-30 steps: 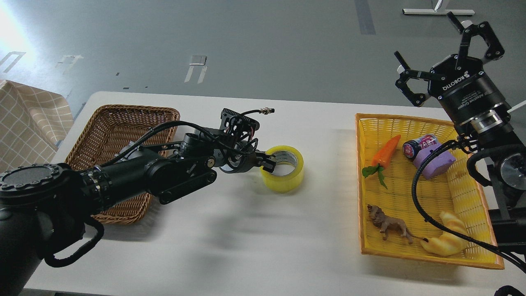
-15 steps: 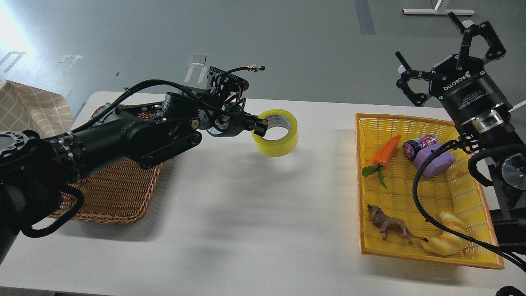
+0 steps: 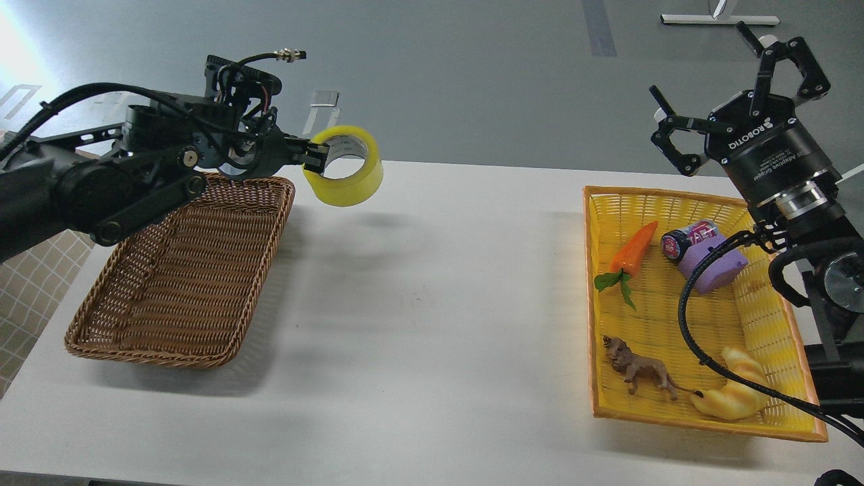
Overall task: Place and transfer tape with both arms
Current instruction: 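Lift the tape roll and carry it over the wicker basket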
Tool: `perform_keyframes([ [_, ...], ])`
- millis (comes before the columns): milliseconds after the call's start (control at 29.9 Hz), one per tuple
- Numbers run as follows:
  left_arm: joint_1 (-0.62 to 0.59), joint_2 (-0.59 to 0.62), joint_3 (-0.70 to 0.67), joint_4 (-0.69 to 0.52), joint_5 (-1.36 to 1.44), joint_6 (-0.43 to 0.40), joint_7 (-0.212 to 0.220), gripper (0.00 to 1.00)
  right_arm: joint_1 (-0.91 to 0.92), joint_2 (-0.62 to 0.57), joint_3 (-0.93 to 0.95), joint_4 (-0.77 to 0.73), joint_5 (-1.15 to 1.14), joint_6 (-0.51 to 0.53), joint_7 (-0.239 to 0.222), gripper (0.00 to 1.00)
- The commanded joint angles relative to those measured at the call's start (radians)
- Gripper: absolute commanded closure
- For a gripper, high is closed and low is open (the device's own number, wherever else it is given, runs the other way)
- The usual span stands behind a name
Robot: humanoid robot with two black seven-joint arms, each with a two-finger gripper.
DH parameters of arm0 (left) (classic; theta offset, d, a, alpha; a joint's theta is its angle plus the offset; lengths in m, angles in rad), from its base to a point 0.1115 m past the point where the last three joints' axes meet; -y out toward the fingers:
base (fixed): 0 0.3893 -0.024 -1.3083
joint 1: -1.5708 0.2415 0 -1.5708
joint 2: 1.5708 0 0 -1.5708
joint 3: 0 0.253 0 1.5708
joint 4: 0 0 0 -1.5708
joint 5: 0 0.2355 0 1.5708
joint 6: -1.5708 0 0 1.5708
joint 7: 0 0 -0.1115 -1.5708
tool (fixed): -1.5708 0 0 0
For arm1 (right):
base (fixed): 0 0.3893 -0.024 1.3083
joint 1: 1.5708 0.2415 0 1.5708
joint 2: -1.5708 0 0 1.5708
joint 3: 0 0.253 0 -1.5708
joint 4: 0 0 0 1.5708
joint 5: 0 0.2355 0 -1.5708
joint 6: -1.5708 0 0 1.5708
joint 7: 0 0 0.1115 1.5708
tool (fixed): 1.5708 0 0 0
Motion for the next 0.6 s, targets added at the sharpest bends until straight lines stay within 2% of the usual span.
perform_keyframes([
  [0,-0.001,0.108,0.000,-0.048,0.001,0.000,-0.008,1.00,0.001,0.005,0.000,0.001,0.000,0.000,0.000,0.00],
  [301,0.025,0.300,0.001,-0.091,0.001,0.005,-0.048,1.00,-0.005,0.005,-0.001,0.005,0.000,0.000,0.000,0.00],
  [568,0.100,0.380,0.001,-0.091,0.004,0.029,-0.065,1.00,-0.009,0.008,-0.012,0.006,0.002,0.000,0.000,0.00],
])
